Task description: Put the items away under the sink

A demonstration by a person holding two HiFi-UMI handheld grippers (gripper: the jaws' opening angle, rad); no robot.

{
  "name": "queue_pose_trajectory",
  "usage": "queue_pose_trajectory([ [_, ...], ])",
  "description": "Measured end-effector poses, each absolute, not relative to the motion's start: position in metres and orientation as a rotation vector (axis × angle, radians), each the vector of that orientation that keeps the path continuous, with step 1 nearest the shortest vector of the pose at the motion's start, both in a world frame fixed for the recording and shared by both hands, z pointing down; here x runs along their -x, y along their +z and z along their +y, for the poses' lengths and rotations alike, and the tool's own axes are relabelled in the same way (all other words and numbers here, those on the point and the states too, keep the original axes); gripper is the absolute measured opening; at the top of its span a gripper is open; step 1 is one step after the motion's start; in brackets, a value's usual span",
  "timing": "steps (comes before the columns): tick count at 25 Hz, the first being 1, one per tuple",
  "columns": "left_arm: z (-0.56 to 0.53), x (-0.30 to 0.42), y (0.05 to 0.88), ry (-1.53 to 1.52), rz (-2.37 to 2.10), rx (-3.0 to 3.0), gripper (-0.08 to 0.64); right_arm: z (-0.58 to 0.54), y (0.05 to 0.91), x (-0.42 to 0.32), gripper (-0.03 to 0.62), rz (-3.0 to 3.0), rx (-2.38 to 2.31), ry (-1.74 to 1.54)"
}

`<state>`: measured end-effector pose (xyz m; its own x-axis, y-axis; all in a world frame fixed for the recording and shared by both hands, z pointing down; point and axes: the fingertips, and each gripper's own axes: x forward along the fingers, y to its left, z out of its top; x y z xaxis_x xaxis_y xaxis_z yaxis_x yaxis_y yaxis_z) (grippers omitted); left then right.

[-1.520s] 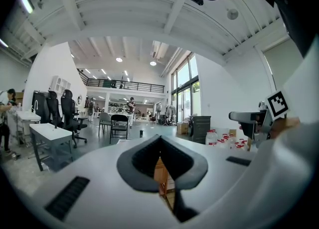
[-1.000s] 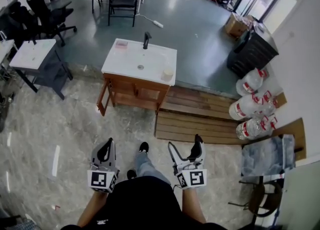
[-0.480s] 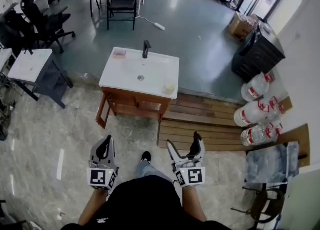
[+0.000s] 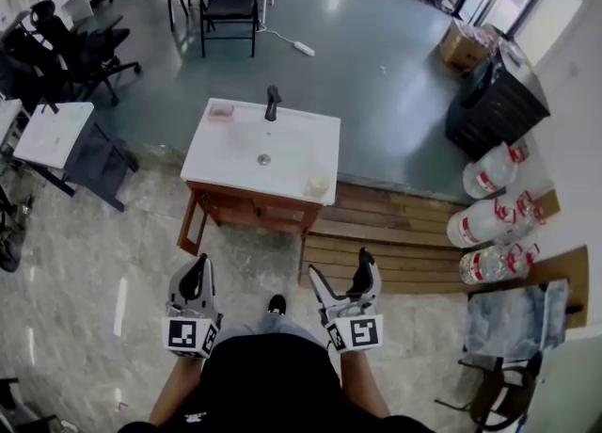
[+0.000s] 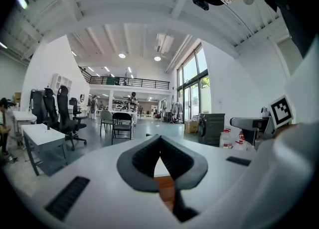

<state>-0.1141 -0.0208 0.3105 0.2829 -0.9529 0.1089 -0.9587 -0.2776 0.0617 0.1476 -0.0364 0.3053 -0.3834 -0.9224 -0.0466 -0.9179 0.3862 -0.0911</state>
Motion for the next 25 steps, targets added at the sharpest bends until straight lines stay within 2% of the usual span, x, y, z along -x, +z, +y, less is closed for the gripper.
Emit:
queue_pose_trajectory([
  [11, -0.079, 0.118, 0.336, 0.148, -1.704, -2.459, 0.006, -0.09, 0.336, -0.133, 0.465, 2.498, 1.737, -0.19],
  [25, -0.16, 0.1, 0.434, 0.134, -1.503, -2.566, 0.006, -0.154, 0.467, -0.111, 0.463, 2.422, 1.915, -0.36],
])
